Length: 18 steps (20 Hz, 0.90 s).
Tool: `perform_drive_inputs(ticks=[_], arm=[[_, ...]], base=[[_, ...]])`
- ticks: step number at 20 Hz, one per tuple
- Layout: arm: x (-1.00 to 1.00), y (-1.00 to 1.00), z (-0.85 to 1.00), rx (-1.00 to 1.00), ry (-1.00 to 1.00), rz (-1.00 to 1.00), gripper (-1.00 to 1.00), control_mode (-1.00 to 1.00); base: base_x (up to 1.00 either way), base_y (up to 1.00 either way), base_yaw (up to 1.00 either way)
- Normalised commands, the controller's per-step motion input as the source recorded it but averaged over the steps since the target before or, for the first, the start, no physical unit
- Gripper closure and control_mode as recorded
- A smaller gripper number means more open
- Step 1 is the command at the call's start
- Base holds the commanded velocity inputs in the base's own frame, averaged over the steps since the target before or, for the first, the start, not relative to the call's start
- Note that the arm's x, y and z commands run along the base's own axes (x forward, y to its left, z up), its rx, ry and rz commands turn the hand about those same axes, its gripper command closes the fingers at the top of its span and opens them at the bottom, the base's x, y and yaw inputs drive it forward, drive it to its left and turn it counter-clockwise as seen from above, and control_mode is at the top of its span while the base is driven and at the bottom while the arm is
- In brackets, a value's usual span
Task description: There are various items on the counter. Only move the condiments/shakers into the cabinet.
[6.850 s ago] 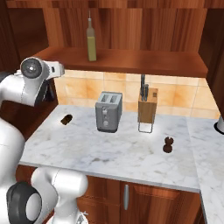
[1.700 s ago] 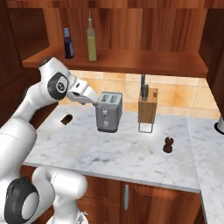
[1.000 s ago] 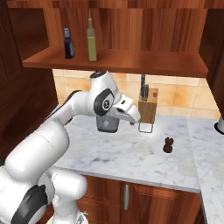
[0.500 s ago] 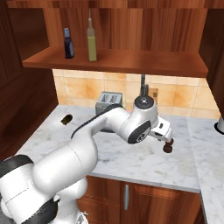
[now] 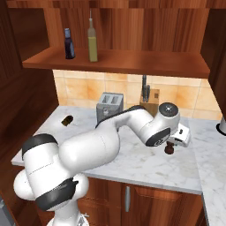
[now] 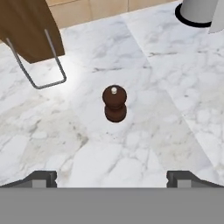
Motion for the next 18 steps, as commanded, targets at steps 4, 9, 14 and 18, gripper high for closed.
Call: perform_drive_inputs(ticks=[4, 9, 14, 18], arm=[[0.45, 0.0, -0.3, 0.0, 0.0, -0.08, -1.0, -1.0], [0.37, 0.0, -0.29, 0.0, 0.0, -0.06, -1.0, -1.0], [0.19, 0.0, -0.3, 0.0, 0.06, -0.04, -1.0, -1.0], [0.08, -0.06, -0.28, 0.0, 0.09, -0.01, -1.0, -1.0]], base=[[0.0, 0.0, 0.0], [0.0, 0.0, 0.0], [0.0, 0.0, 0.0], [0.0, 0.0, 0.0]])
